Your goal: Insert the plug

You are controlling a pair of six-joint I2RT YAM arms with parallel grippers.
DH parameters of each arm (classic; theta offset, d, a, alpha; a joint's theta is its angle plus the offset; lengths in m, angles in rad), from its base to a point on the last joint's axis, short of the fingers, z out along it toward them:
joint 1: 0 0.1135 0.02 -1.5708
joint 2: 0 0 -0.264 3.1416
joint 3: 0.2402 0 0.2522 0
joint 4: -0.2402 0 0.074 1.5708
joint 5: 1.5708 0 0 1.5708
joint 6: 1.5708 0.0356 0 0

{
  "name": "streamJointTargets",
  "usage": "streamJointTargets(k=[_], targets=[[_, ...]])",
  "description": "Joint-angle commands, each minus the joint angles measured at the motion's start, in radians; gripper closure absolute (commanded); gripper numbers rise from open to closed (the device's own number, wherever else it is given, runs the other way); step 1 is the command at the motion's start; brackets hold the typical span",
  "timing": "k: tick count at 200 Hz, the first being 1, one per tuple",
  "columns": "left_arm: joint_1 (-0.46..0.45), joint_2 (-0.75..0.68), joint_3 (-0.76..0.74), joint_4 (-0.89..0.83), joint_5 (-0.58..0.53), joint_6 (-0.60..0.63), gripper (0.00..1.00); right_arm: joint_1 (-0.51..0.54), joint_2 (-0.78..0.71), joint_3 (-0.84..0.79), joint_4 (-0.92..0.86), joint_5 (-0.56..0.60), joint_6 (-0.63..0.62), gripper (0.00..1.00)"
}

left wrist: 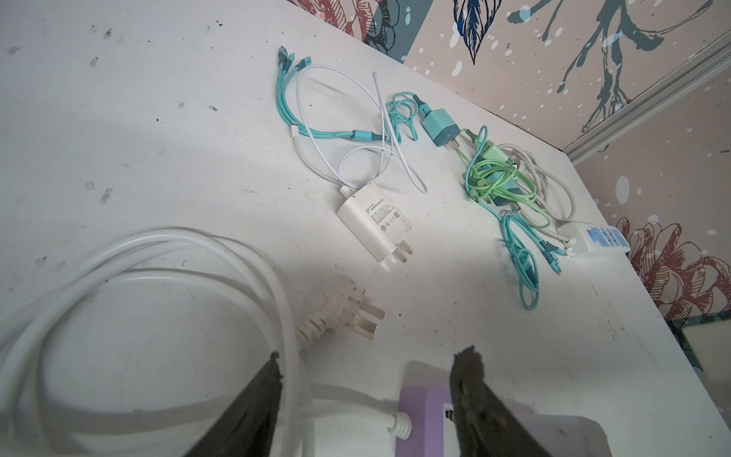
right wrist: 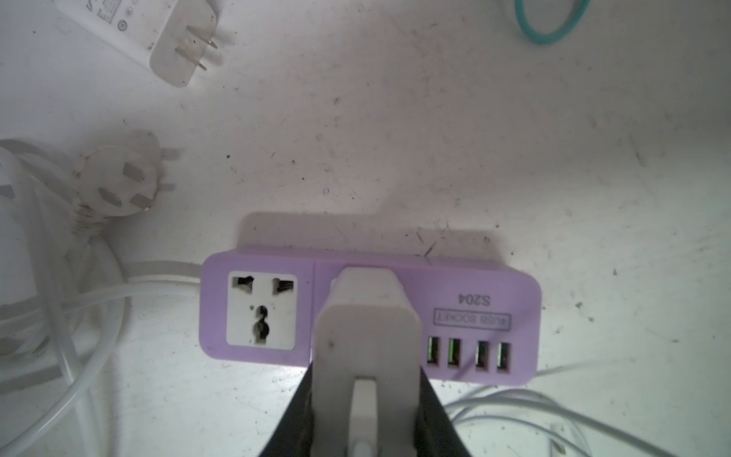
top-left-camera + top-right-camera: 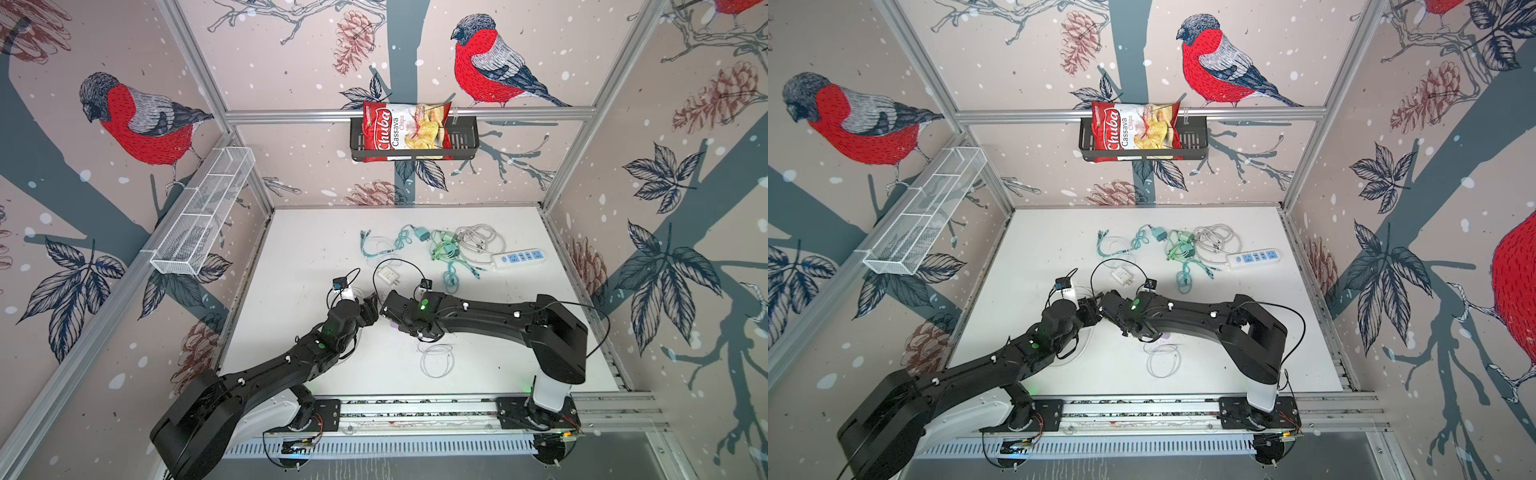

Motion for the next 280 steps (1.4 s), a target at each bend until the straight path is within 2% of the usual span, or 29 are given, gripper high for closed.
streamJointTargets(k=[1,14,36,54,73,104,128,157,164,176,207,224,280], targets=[[0.003,-0.014,-0.001,-0.006,-0.017,0.02,0.33,-0.028,0.055,-0.011,-0.086,-0.108,-0.033,0.85],[0.006,-0.027,-0.001,-0.016,-0.024,0.02,0.33,-0.042,0.055,-0.018,-0.081,-0.112,-0.06,0.85],[0.007,-0.05,-0.002,-0.025,-0.042,0.027,0.32,-0.085,0.08,0.007,-0.104,-0.125,-0.182,0.86],[0.013,-0.06,0.004,-0.039,-0.062,0.04,0.31,-0.109,0.124,0.048,-0.106,-0.148,-0.372,0.86],[0.027,-0.054,0.019,-0.047,-0.071,0.059,0.29,-0.125,0.182,0.103,-0.119,-0.121,-0.537,0.87],[0.058,0.004,0.065,-0.067,-0.088,0.086,0.28,-0.134,0.245,0.189,-0.087,-0.129,-0.731,0.86],[0.094,0.076,0.115,-0.064,-0.073,0.114,0.26,-0.17,0.253,0.215,-0.077,-0.141,-0.752,0.86],[0.12,0.221,0.233,-0.105,-0.037,0.132,0.26,-0.206,0.182,0.128,0.003,-0.195,-0.758,0.85],[0.119,0.253,0.256,-0.103,-0.029,0.129,0.27,-0.217,0.162,0.103,0.028,-0.222,-0.758,0.8],[0.119,0.308,0.298,-0.102,-0.02,0.13,0.26,-0.224,0.133,0.076,0.06,-0.258,-0.766,0.66],[0.119,0.455,0.459,-0.222,-0.036,0.092,0.27,-0.25,0.096,0.089,0.068,-0.27,-0.784,0.47],[0.119,0.52,0.528,-0.259,0.003,0.068,0.26,-0.271,0.068,0.096,0.068,-0.279,-0.784,0.37],[0.119,0.683,0.675,-0.274,0.077,0.046,0.26,-0.321,-0.072,0.022,0.12,-0.332,-0.788,0.32]])
